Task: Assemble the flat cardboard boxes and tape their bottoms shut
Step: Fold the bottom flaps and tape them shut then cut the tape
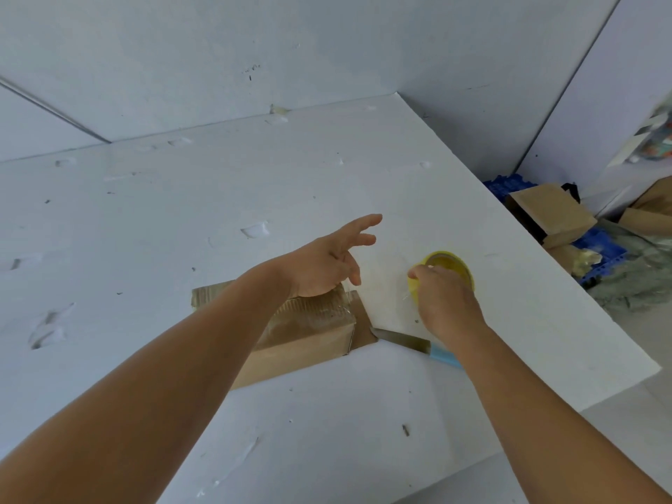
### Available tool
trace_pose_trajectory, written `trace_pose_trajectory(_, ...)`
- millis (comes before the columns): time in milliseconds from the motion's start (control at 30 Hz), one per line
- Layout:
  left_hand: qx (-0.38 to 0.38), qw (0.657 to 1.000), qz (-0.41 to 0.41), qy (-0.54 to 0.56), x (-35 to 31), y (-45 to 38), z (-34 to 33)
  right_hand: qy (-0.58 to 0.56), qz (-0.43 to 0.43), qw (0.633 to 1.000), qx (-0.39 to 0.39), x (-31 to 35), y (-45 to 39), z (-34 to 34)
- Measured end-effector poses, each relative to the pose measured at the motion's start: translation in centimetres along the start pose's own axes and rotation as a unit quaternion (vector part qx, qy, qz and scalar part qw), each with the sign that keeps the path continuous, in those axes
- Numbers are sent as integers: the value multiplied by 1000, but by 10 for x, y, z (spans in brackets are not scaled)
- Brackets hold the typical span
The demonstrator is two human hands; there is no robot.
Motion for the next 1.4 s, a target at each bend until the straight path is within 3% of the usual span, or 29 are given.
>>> trace_pose_trajectory(67, -1, 1000, -2, -2, 0, 0, 0, -47, 13, 999, 16, -2, -2, -6)
trace_pose_trajectory(167, -2, 1000, -2, -14, -1, 2, 0, -191, 6, 981, -35, 8, 2, 0)
trace_pose_trajectory(267, -6, 999, -4, -33, -1, 2, -1, -450, -88, 888, 5, 33, 14, 10)
trace_pose_trajectory(333, -9, 999, -6, -42, -3, 2, -2, -490, -109, 863, 50, 46, 20, 8)
trace_pose_trajectory(500, -23, 995, -24, -93, -3, 5, -6, -514, -130, 848, -5, 62, 24, -6)
trace_pose_trajectory(600, -75, 982, -51, -167, -1, 9, -7, -509, -140, 850, 0, 64, 26, -12)
trace_pose_trajectory(667, -137, 958, -55, -245, 4, 15, -8, -513, -148, 846, -6, 62, 26, -15)
trace_pose_trajectory(767, -225, 916, 15, -332, 16, 35, -9, -492, -154, 857, -2, 61, 24, -23)
trace_pose_trajectory(933, -289, 878, 48, -379, 39, 79, -29, -491, -143, 858, 46, 68, 25, -45)
trace_pose_trajectory(1033, -273, 886, 66, -369, 46, 90, -41, -474, -119, 870, 61, 67, 22, -50)
trace_pose_trajectory(1167, -231, 897, 81, -367, 43, 94, -45, -269, -86, 958, 44, 57, 21, -47)
trace_pose_trajectory(1267, -199, 903, 93, -370, 43, 98, -45, -335, -14, 942, -5, 71, 35, -29)
trace_pose_trajectory(1333, -175, 898, 100, -392, 40, 100, -47, -387, 56, 920, 3, 90, 49, -20)
trace_pose_trajectory(1400, -162, 893, 113, -405, 37, 102, -48, -357, 88, 930, 18, 101, 60, -25)
Point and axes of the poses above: each hand's wrist, its own y-axis away from the middle knuckle, its own z-axis out of the back of the hand, x = y × z, the point moved 1 cm from there along -y, towards the middle knuckle, and after that the axes turned 13 degrees about -y, right-handed, at the moved point
